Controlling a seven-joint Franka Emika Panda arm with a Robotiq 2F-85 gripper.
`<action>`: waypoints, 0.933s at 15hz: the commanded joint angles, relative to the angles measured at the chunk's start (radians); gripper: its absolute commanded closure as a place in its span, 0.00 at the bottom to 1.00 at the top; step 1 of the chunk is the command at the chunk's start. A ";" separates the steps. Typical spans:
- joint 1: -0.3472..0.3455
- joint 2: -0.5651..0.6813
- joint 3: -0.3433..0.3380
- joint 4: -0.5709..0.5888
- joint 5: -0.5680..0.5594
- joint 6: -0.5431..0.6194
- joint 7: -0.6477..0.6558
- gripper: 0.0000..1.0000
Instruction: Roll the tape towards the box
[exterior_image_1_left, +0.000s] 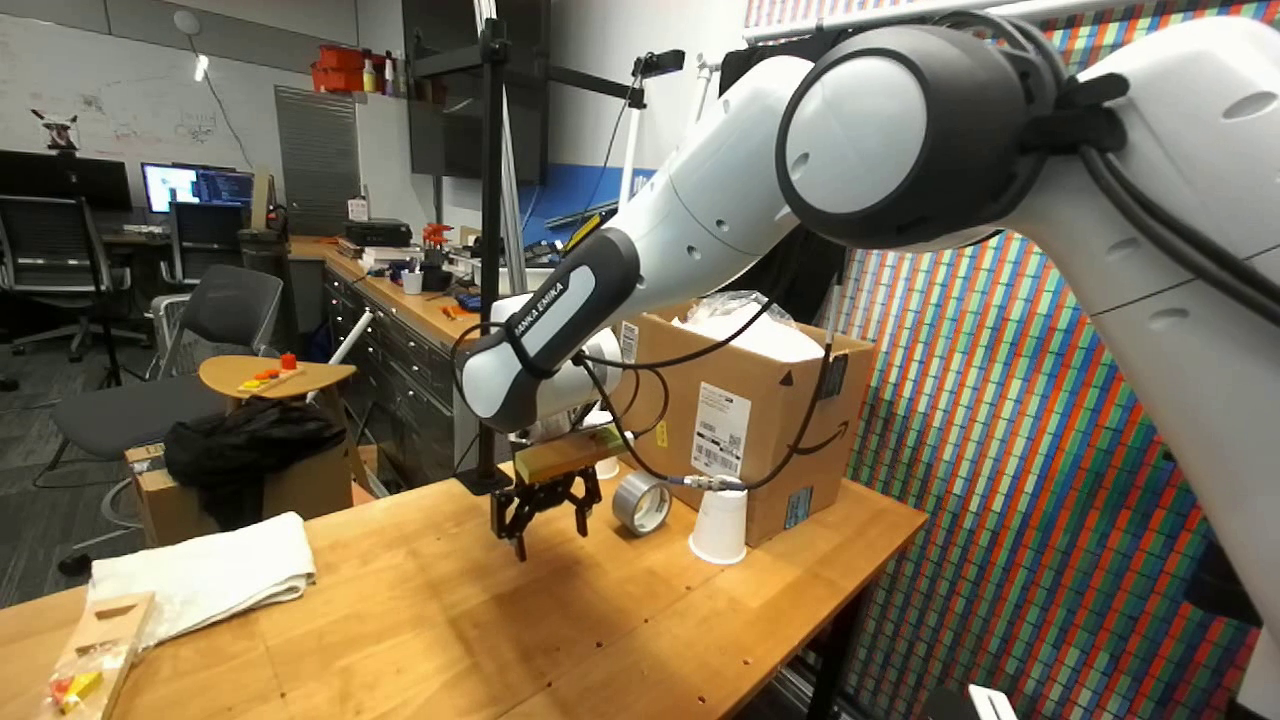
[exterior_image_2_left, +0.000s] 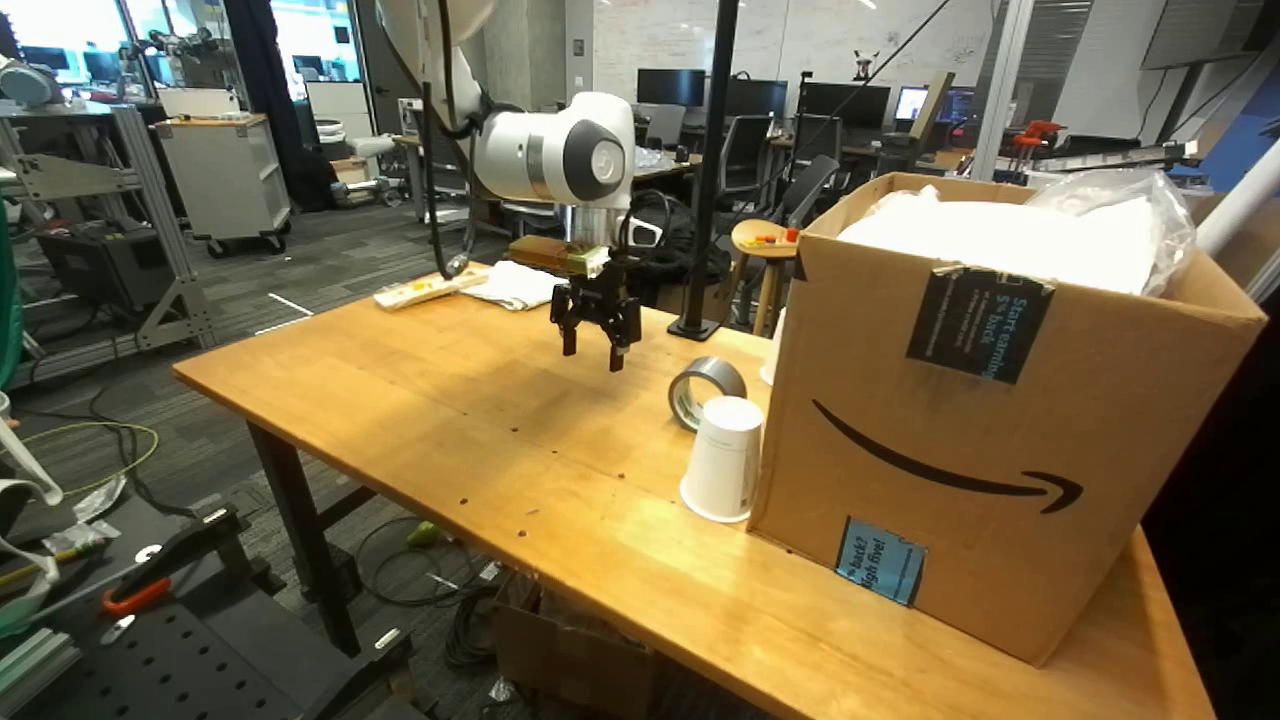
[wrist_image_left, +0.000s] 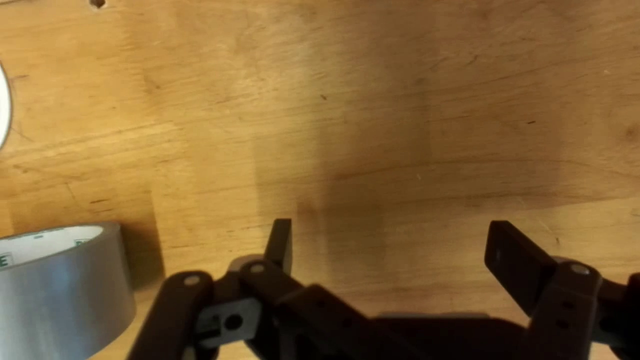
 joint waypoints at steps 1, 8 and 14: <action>-0.020 -0.015 -0.013 -0.005 0.014 0.000 -0.032 0.00; -0.066 0.000 -0.018 0.014 0.017 0.004 -0.068 0.00; -0.100 0.024 -0.015 0.059 0.019 0.015 -0.124 0.00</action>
